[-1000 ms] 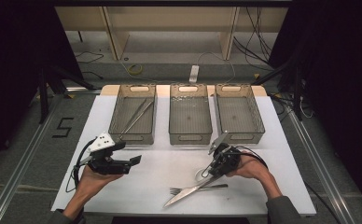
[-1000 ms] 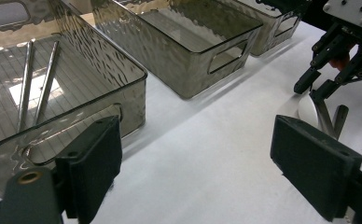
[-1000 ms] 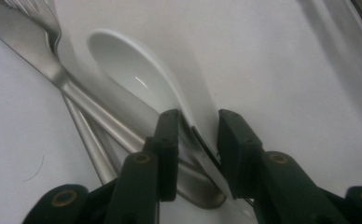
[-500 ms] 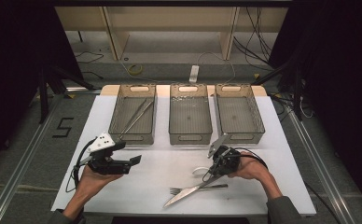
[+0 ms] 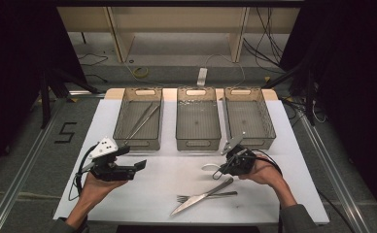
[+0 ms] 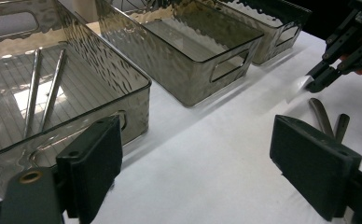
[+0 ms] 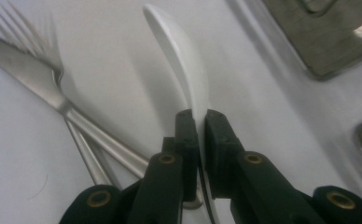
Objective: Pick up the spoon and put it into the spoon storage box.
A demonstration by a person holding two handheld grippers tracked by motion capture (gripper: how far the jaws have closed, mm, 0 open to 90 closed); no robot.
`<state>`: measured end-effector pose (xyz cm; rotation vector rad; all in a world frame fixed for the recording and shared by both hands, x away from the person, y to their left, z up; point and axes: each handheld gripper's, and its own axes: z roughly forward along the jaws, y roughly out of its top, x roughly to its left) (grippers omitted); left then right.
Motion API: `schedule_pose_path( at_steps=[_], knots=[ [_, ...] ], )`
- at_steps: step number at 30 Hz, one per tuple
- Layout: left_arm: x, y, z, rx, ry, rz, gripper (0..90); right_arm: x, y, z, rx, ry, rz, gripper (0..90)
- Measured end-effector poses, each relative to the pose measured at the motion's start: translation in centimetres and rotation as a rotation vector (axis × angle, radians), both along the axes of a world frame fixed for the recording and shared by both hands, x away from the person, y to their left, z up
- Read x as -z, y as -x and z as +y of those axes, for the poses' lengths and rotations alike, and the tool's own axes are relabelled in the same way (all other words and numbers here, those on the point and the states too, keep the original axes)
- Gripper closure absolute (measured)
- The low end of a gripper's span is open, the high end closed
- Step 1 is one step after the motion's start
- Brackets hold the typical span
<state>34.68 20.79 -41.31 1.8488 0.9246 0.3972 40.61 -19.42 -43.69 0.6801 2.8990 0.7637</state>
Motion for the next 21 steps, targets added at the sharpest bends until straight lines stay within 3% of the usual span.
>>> schedule_pose_path(
  at_steps=[11, 21],
  knots=[
    [-0.2, 0.1, 0.4, -0.020, 0.066, -0.020, 16.2, -1.9, -0.7, -0.8, 0.124, -0.124, -0.047, 85.2],
    [-0.3, 0.2, 0.5, -0.025, 0.088, -0.031, 16.0, -4.2, -2.5, -0.3, 0.184, -0.207, -0.103, 85.2]
  ],
)
